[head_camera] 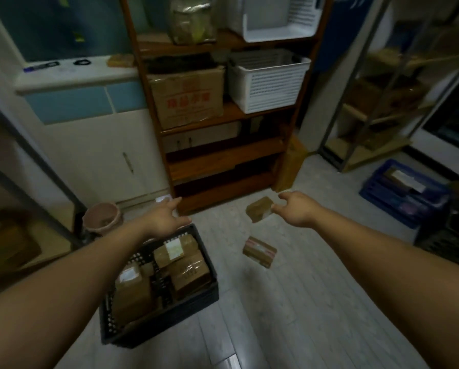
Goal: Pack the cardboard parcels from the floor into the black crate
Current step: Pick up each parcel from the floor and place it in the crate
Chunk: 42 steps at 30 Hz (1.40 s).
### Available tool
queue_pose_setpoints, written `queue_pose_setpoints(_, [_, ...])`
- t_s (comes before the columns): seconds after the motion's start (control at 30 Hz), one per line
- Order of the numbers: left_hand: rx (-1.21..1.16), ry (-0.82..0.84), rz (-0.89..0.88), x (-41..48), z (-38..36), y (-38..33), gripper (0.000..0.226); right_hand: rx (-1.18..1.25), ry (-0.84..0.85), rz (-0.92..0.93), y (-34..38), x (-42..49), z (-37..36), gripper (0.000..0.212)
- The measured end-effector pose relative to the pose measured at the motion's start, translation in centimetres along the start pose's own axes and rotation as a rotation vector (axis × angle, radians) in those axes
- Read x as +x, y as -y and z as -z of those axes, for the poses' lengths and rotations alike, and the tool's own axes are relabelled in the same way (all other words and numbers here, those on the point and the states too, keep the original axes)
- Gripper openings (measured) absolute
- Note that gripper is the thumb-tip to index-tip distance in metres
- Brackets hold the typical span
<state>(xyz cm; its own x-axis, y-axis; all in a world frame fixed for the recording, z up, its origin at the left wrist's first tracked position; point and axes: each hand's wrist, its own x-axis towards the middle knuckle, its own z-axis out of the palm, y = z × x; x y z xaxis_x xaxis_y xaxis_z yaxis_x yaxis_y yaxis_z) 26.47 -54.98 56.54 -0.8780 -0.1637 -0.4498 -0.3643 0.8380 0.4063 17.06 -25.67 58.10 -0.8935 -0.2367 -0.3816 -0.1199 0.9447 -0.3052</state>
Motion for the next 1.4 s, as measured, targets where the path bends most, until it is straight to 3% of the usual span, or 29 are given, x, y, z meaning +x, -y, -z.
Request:
queue_pose_setpoints(0.37, [0.007,0.008,-0.088,6.6,-1.2,-22.5,0.073,-0.002,-0.063,-0.082,-19.7,1.3,11.7,0.065])
queue_pose_setpoints(0.57, [-0.017,0.038,-0.023,11.4,-5.5,-27.6,0.074,0.033,0.046,-0.084,-26.6,6.4,14.2,0.069])
queue_pose_setpoints(0.8, [-0.067,0.01,0.044,18.9,-5.4,-26.0,0.075,0.039,0.124,-0.03,-24.4,16.7,12.8,0.073])
queue_pose_setpoints(1.03, [-0.151,0.042,0.153,29.7,-7.2,-19.7,0.081,-0.009,0.242,-0.022,-22.8,27.4,8.5,0.07])
queue_pose_setpoints(1.2, [-0.21,0.154,0.29,34.5,-12.9,-15.1,0.08,0.025,0.392,-0.03,-23.6,34.6,1.3,0.066])
queue_pose_setpoints(1.4, [-0.23,0.147,0.401,42.5,-24.1,-9.7,0.078,0.063,0.534,-0.059,-25.9,44.2,-12.3,0.065])
